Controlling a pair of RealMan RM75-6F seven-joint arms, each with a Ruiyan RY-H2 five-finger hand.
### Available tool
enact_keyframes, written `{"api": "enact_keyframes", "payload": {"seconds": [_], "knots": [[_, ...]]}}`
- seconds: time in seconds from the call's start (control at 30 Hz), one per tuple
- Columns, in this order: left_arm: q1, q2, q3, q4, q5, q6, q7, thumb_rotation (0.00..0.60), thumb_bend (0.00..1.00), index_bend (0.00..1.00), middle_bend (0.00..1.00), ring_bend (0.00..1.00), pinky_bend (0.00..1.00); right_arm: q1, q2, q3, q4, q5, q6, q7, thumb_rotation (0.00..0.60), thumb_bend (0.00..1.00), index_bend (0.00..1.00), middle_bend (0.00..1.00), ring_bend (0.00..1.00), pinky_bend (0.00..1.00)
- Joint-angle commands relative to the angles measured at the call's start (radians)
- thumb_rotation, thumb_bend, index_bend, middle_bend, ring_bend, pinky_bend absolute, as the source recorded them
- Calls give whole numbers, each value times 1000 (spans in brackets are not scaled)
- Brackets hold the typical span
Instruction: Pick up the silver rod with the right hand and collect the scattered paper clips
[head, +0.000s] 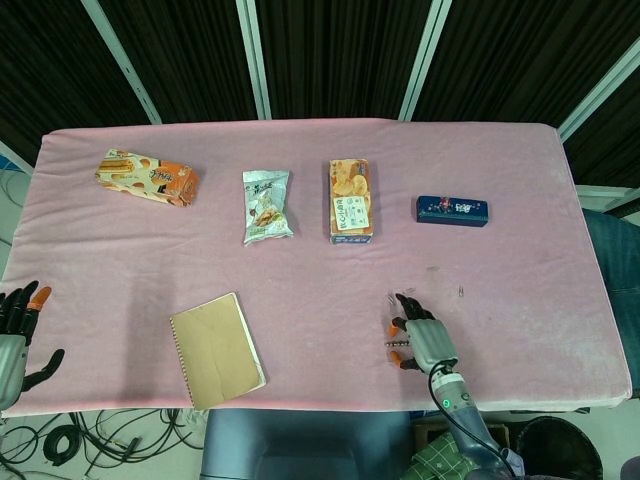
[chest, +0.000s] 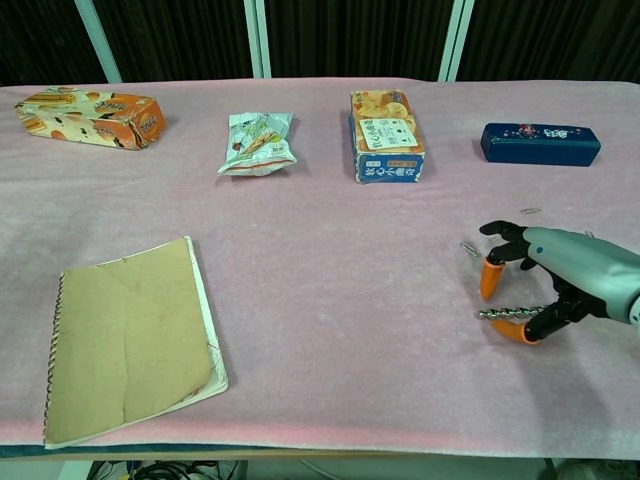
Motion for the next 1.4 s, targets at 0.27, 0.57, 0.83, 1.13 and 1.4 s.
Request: {"api": "enact_keyframes", "payload": {"seconds": [0.27,0.57,0.83,1.13,1.4], "knots": [[0,0,1,1,0,-1,0,600,276,12,0,0,0,-1,-14,3,9,8,-4,-2,600,237,508,0,0,187],[0,0,1,0,3,0,-1,600,276,12,0,0,0,0,-31,11,28,19,-8,-2,600,265,516,0,0,187],[-1,0,1,1,1,-1,-1,600,276,12,0,0,0,-1,-27,9,25,17,-7,-5,600,265,528,0,0,187],[0,0,1,1,1,0,0,600,276,12,0,0,0,0,-36,7,32,14,-9,-13,600,266,543,0,0,187],[0,0,1,1,1,0,-1,600,275,12,0,0,0,1,-34,11,27,10,1,-27,600,270,543,0,0,187]]}}
